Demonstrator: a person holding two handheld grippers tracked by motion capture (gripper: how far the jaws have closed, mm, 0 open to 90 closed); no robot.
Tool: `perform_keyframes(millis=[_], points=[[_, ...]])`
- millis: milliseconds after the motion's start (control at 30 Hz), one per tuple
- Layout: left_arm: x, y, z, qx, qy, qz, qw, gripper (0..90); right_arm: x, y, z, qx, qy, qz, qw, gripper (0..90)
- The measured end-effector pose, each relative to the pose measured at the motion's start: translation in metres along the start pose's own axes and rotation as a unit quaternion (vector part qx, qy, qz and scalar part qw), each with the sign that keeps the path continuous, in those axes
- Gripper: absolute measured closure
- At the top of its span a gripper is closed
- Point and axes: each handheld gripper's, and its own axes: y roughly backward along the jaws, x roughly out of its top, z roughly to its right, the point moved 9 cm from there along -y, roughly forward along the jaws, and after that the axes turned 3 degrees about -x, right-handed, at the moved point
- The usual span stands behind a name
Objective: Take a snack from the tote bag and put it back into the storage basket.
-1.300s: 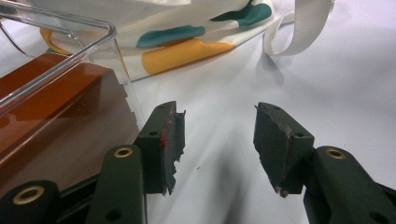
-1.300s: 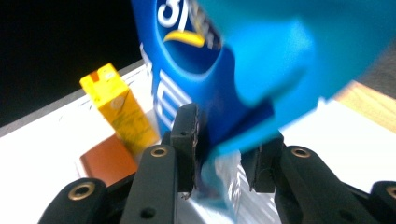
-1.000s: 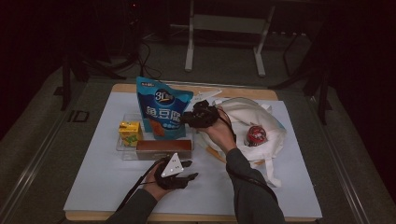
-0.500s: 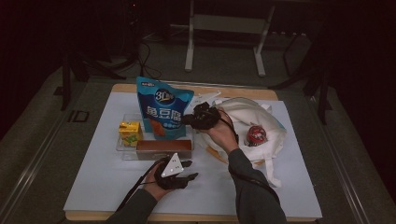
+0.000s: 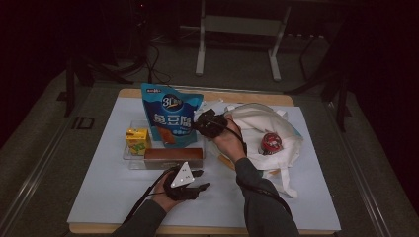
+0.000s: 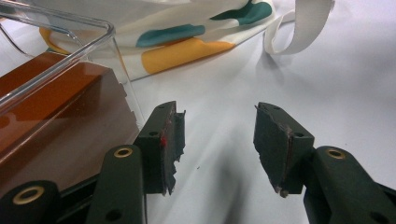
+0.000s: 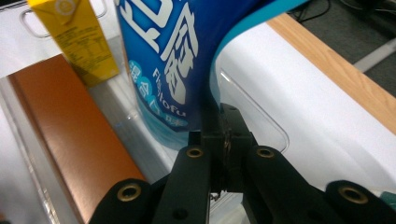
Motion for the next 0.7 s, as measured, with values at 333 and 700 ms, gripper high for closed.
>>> perform_keyframes(millis=[333, 700], points=[[0.0, 0.0, 0.0, 0.0, 0.0, 0.0, 1.0, 49.8, 0.009, -0.01, -0.004, 0.003, -0.023, 0.009, 0.9997, 90.0], [0.0, 0.0, 0.0, -0.002, 0.0, 0.001, 1.0, 49.7, 0.021, -0.02, -0.022, 0.014, -0.026, 0.022, 0.9993, 90.0]])
